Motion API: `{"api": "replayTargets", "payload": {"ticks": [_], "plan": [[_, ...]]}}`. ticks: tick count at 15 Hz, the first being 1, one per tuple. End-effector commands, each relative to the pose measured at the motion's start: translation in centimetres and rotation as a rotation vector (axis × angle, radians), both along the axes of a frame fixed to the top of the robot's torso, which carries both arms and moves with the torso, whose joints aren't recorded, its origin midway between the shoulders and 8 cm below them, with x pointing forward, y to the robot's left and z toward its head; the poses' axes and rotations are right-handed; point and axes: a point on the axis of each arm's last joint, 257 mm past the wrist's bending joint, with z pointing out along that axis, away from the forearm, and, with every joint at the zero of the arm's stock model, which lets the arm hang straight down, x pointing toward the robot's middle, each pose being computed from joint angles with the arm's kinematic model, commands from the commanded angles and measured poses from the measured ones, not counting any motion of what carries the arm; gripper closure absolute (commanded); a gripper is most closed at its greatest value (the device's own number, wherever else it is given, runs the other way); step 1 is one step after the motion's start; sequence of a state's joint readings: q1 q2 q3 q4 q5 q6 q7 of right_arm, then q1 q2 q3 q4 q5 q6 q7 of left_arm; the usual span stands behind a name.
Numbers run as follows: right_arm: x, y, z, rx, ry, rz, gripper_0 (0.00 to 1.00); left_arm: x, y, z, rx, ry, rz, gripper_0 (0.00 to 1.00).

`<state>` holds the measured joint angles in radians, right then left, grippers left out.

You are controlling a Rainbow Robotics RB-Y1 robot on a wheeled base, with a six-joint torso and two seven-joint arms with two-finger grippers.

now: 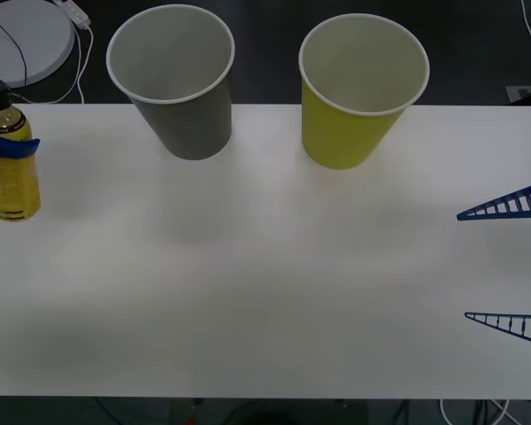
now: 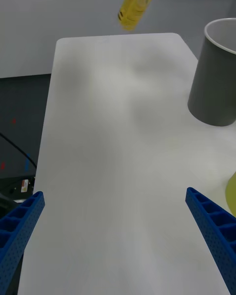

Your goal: Put the can into the green bin and the plastic bottle into the gray bin

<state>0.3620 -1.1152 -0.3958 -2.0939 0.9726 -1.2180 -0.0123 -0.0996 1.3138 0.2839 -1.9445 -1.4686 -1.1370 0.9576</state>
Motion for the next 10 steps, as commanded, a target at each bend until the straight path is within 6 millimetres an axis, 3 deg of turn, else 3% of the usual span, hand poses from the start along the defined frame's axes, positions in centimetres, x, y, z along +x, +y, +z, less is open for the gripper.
{"api": "replayTargets", "payload": {"ticks": [1, 10], "plan": [[0.0, 0.0, 0.0, 0.000, 0.000, 0.000, 0.00, 0.2, 0.7, 1.0, 0.024, 0.034, 0.004, 1.00], [0.0, 0.0, 0.0, 0.000, 0.000, 0.000, 0.00, 2.5, 0.1, 4.2, 0.093, 0.094, -0.010, 1.00]]}}
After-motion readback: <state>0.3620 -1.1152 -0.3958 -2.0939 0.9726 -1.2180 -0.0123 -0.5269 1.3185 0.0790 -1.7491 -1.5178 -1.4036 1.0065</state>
